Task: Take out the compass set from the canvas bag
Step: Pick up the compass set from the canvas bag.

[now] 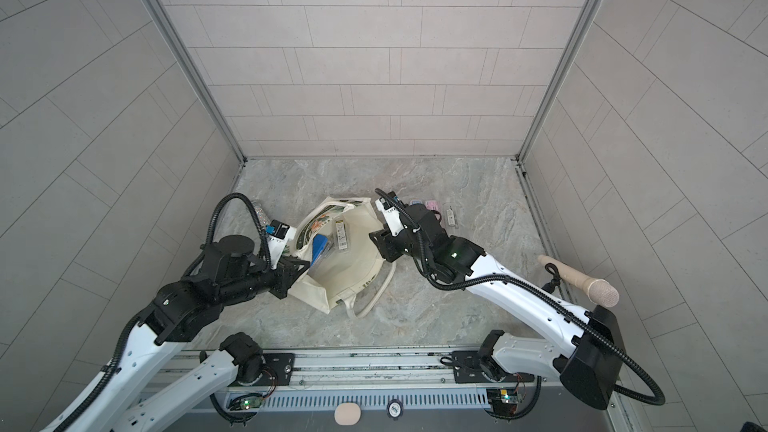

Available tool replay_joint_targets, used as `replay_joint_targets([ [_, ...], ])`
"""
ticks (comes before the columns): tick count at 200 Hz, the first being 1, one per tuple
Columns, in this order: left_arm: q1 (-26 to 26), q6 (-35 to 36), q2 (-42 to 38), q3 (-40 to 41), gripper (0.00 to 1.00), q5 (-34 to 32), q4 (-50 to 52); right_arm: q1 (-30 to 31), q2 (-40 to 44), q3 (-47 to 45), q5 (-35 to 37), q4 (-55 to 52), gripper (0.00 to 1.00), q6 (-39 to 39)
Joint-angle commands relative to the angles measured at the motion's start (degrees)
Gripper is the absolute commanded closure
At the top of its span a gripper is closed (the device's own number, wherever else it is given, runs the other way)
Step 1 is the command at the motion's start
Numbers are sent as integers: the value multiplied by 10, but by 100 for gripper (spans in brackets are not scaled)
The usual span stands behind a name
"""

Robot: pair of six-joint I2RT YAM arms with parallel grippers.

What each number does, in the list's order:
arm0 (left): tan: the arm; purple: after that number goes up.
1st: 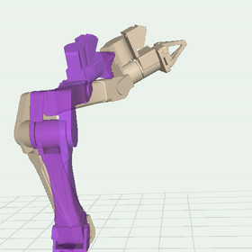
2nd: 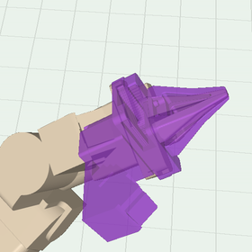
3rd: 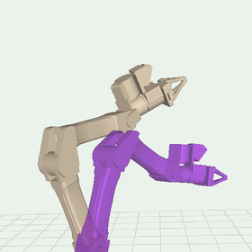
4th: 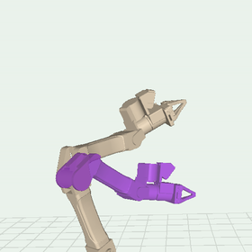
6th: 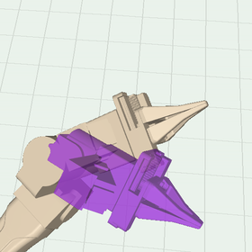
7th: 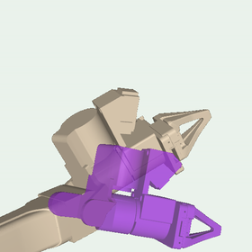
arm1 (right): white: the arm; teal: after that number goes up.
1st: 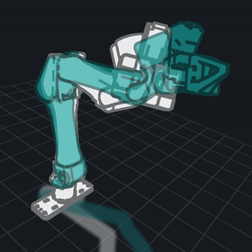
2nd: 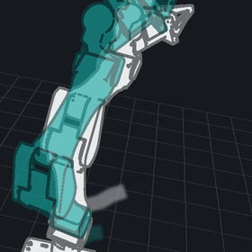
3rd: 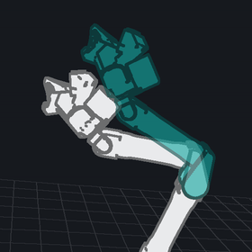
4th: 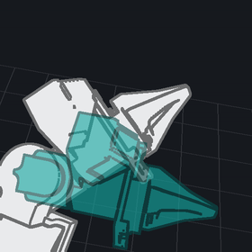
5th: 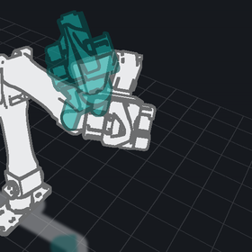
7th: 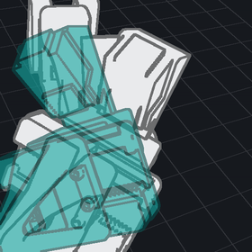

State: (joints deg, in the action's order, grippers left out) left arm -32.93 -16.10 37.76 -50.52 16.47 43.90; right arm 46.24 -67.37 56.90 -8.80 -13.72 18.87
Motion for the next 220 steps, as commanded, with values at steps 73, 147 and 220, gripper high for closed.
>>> replay_joint_targets([
  [73,-1,5,-1,6,100,-8,-8,73,-79,-19,3,94,49,105],
  [147,-1,5,-2,7,100,-6,-9,86,-182,18,29,97,39,126],
  [220,-1,7,3,8,100,-4,-11,84,-269,65,83,101,14,154],
])
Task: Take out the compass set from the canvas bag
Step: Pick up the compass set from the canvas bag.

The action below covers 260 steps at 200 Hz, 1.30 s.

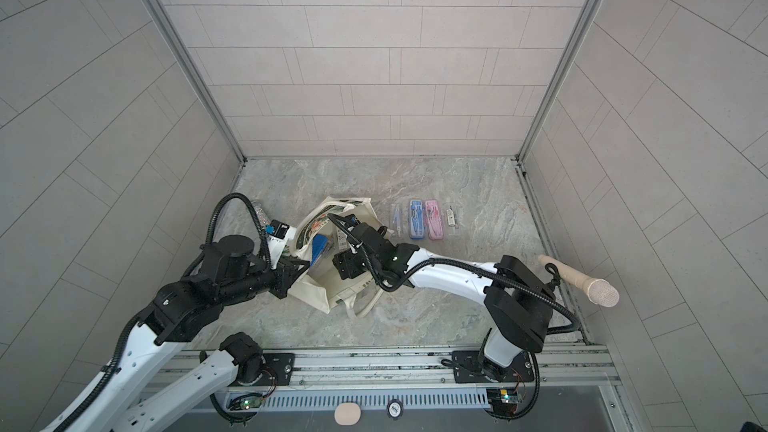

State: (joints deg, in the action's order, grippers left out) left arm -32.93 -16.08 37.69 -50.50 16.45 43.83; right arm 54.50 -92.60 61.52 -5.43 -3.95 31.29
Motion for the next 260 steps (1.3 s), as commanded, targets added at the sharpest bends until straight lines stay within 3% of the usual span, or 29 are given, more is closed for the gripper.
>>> replay_joint_targets([
  [1,-1,7,4,8,100,-4,-10,2,-17,19,51,3,14,31],
  [32,-1,7,7,7,100,-2,-11,3,-44,8,79,42,12,58],
  [66,-1,7,5,8,100,-2,-11,4,-74,-13,80,115,10,34],
  [97,-1,8,4,8,100,3,-13,4,-123,33,116,68,9,24],
  [156,-1,9,13,9,100,17,-16,8,-211,99,218,40,18,23],
  [203,-1,9,3,11,100,15,-18,2,-260,134,212,17,38,39],
  [228,-1,9,2,11,100,15,-18,1,-264,134,201,15,40,34],
  [250,-1,9,3,11,100,16,-18,0,-262,136,187,11,58,20],
  [260,-1,8,3,11,100,15,-17,0,-255,134,184,11,62,11],
])
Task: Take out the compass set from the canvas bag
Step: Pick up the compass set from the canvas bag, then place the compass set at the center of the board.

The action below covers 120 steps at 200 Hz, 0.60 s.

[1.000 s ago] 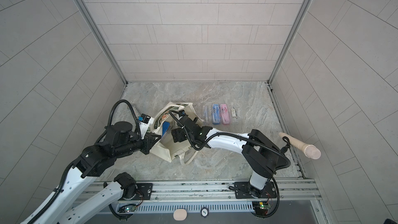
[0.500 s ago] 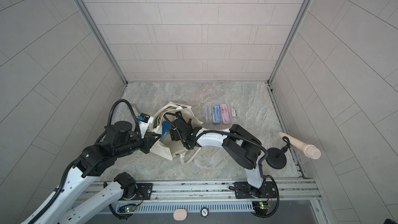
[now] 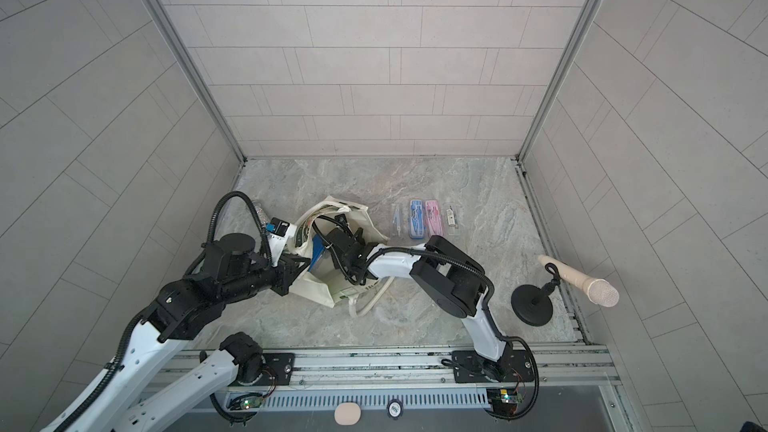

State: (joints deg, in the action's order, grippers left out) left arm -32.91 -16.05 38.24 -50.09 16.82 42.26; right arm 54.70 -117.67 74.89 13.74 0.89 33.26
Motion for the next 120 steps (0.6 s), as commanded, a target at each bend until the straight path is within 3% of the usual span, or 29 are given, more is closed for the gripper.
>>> replay_joint_targets([
  [1,-1,8,-3,7,100,11,-1,-2,-3,0,-8,-37,62,-9],
  [61,-1,7,-5,5,100,4,1,-2,111,-50,-62,-25,63,-66],
  [120,-1,7,-3,6,100,3,2,-1,344,-152,-123,-96,63,-49],
])
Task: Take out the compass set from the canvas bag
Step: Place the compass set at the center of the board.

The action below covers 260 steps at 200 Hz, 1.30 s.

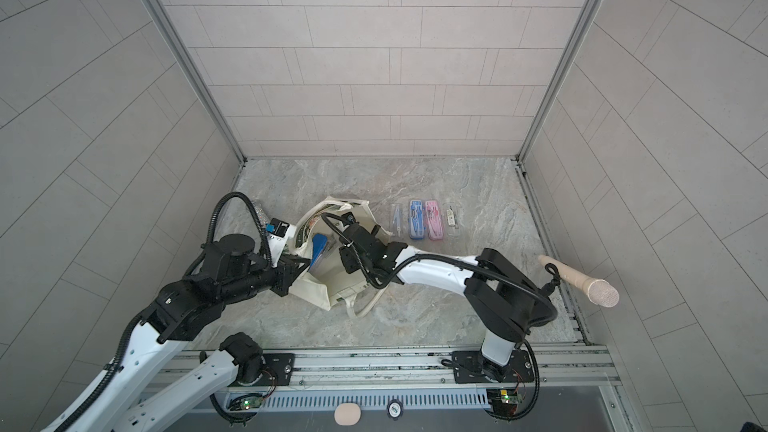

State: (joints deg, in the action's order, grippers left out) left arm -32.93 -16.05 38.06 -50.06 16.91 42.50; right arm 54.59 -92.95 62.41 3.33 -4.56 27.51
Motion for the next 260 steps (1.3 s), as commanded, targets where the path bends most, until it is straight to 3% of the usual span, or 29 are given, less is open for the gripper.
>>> replay_joint_targets([
  [1,-1,7,-1,6,100,2,-1,0,102,-28,-19,-44,63,9],
  [40,-1,7,-2,6,100,0,-1,-1,275,-81,20,-156,62,11],
  [78,-1,7,0,6,100,0,-1,-8,429,-118,125,-249,64,-8],
  [116,-1,7,0,5,100,3,-1,-68,534,-153,177,-300,61,2],
  [147,-1,5,1,6,100,1,-1,-146,542,-157,154,-362,59,33],
  [182,-1,6,-1,5,100,2,-1,-208,503,-181,75,-423,59,34],
  [260,-1,7,5,6,100,13,-5,-311,402,-248,-135,-372,58,14],
])
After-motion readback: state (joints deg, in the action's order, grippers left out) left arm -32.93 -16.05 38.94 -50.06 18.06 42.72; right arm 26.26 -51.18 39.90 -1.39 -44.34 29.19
